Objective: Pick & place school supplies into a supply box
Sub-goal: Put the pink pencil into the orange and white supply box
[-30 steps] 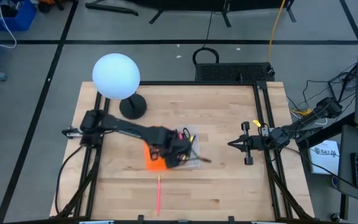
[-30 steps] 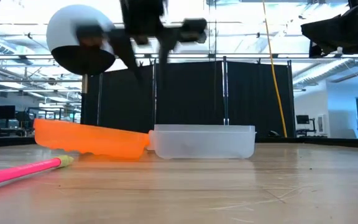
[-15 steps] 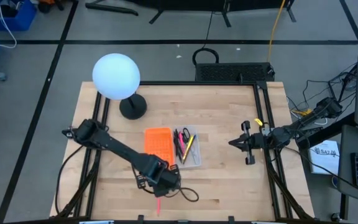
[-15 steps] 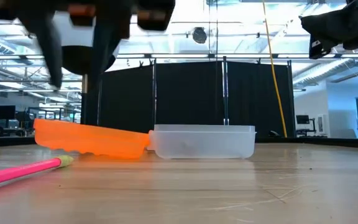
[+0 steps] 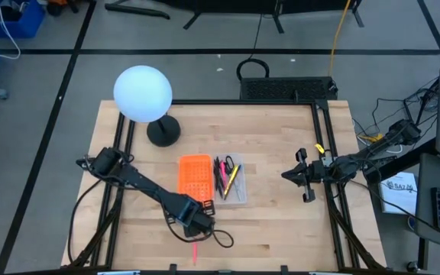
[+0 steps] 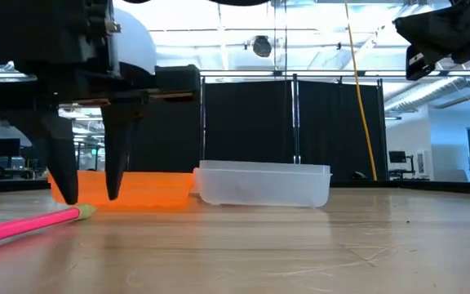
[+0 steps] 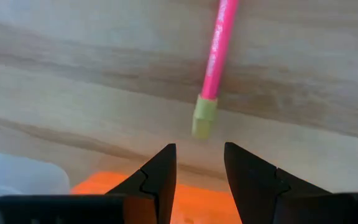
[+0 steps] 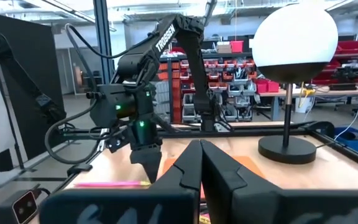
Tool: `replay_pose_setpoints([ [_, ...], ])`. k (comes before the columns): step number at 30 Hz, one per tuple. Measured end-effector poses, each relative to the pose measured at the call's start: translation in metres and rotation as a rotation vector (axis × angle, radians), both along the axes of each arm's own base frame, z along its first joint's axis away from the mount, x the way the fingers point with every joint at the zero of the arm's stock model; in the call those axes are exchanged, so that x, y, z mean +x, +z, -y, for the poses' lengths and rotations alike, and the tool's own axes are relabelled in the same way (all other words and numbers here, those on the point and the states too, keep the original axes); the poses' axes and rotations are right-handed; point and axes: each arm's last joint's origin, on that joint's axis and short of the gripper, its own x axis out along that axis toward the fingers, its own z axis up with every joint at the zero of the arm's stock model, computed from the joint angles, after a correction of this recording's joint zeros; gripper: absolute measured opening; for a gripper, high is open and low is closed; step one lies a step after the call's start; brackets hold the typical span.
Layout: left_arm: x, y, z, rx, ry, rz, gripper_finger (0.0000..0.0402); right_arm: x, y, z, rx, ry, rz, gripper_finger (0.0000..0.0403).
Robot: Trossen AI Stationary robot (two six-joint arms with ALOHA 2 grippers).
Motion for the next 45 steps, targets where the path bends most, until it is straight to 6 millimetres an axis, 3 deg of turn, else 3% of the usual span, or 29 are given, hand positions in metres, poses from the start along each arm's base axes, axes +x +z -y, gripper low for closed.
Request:
replay_pose_setpoints([
  [36, 0.009, 0.001, 0.005, -0.169, -0.065, 0.026, 0.0143, 0.000, 0.000, 0.000, -0.058, -0.009, 0.005, 0.0000],
  [45, 0.002, -0.015, -0.003, -0.161, -0.084, 0.029, 0.0142, 0.000, 0.000, 0.000, -0.061, -0.008, -0.002, 0.0000],
])
